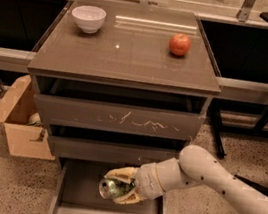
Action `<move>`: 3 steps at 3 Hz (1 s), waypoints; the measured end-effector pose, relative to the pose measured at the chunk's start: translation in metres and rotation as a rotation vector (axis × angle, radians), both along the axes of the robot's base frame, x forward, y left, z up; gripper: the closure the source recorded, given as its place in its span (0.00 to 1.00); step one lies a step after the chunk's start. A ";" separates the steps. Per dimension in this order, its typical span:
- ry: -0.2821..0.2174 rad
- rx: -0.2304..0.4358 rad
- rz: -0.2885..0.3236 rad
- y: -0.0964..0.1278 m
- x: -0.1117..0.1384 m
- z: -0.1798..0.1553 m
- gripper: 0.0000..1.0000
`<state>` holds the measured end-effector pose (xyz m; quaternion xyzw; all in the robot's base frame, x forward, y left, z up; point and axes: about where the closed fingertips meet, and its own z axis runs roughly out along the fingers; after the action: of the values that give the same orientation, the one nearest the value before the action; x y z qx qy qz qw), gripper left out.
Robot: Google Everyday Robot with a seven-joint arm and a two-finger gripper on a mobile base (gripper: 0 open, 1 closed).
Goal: Pick green can from bottom drawer and place on counter
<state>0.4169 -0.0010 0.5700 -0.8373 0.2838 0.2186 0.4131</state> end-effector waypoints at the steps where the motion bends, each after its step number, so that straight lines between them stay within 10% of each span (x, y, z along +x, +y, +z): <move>1: -0.078 -0.040 0.033 -0.004 -0.009 0.064 1.00; 3: -0.119 -0.050 0.047 -0.005 -0.001 0.093 1.00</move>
Offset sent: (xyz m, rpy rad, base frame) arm -0.0084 -0.0029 0.0514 -0.0234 -0.0571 0.0269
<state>0.4158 -0.0064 0.6631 -0.8652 0.2444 0.1710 0.4031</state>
